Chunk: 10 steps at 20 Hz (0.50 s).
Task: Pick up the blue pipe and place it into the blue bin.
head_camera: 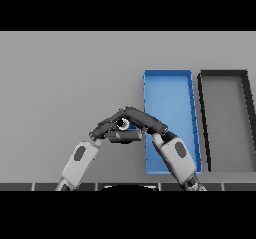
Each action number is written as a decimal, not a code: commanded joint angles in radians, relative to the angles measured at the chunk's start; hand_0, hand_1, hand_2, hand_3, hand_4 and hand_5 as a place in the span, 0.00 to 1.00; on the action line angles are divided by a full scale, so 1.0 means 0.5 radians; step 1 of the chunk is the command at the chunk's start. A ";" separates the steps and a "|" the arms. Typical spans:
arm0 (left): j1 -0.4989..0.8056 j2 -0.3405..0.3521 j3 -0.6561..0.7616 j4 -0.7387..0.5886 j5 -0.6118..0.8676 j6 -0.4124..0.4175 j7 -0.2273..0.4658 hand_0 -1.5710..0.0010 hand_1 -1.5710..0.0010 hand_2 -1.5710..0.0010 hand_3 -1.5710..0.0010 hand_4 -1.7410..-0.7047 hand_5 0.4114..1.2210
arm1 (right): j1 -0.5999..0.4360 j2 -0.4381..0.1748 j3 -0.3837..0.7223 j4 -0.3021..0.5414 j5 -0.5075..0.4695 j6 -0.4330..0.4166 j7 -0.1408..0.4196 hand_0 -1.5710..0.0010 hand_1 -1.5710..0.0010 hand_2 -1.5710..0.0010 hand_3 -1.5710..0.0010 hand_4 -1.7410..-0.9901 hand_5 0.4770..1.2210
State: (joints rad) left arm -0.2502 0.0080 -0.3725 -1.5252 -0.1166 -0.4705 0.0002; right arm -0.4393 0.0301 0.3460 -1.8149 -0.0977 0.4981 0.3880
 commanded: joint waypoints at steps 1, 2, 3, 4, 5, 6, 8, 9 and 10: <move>0.009 0.004 0.002 0.001 0.007 0.001 0.032 0.90 0.91 0.91 0.93 0.70 0.46 | -0.010 0.011 -0.010 0.007 0.023 -0.003 0.007 0.00 0.00 0.00 0.00 0.32 1.00; -0.003 0.003 0.008 0.002 0.002 0.015 0.035 0.92 0.93 0.93 0.94 0.72 0.39 | -0.010 0.016 -0.019 -0.001 0.035 0.006 -0.004 0.00 0.00 0.00 0.00 0.32 1.00; 0.000 0.001 0.004 0.012 -0.003 0.022 0.025 0.94 0.94 0.94 0.95 0.74 0.33 | -0.022 0.039 -0.019 0.014 0.057 0.005 0.023 0.00 0.00 0.00 0.00 0.32 1.00; -0.001 -0.024 0.004 0.014 0.017 0.029 0.094 0.95 0.95 0.95 0.96 0.74 0.28 | -0.011 0.054 -0.026 0.021 0.075 0.010 0.028 0.00 0.00 0.00 0.00 0.32 1.00; -0.001 -0.026 0.019 0.034 0.022 0.037 0.119 0.96 0.96 0.96 0.97 0.74 0.24 | 0.011 0.055 -0.042 0.018 0.069 0.021 -0.023 0.00 0.00 0.00 0.00 0.32 1.00; 0.003 -0.031 0.018 0.021 0.029 0.039 0.135 0.97 0.97 0.97 0.98 0.74 0.21 | 0.024 0.053 -0.059 0.014 0.062 0.032 -0.065 0.00 0.00 0.00 0.00 0.32 1.00; 0.024 -0.024 0.014 0.021 0.030 0.048 0.131 0.98 0.98 0.98 0.98 0.75 0.16 | -0.029 0.093 -0.101 0.031 0.058 0.026 -0.007 0.00 0.00 0.00 0.00 0.32 1.00; 0.011 -0.031 0.017 0.053 0.017 0.066 0.144 0.98 0.98 0.98 0.99 0.74 0.15 | -0.051 0.123 -0.126 0.025 0.024 0.024 0.032 0.00 0.00 0.00 0.00 0.33 1.00; -0.001 -0.021 0.028 0.067 0.017 0.065 0.160 0.99 0.99 0.99 0.99 0.74 0.13 | -0.071 0.140 -0.158 0.010 -0.036 0.030 0.041 0.00 0.00 0.00 0.00 0.33 1.00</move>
State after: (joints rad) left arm -0.2511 -0.0022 -0.3583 -1.4919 -0.1086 -0.4373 0.0814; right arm -0.4753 0.0999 0.2668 -1.8103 -0.1153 0.5142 0.4055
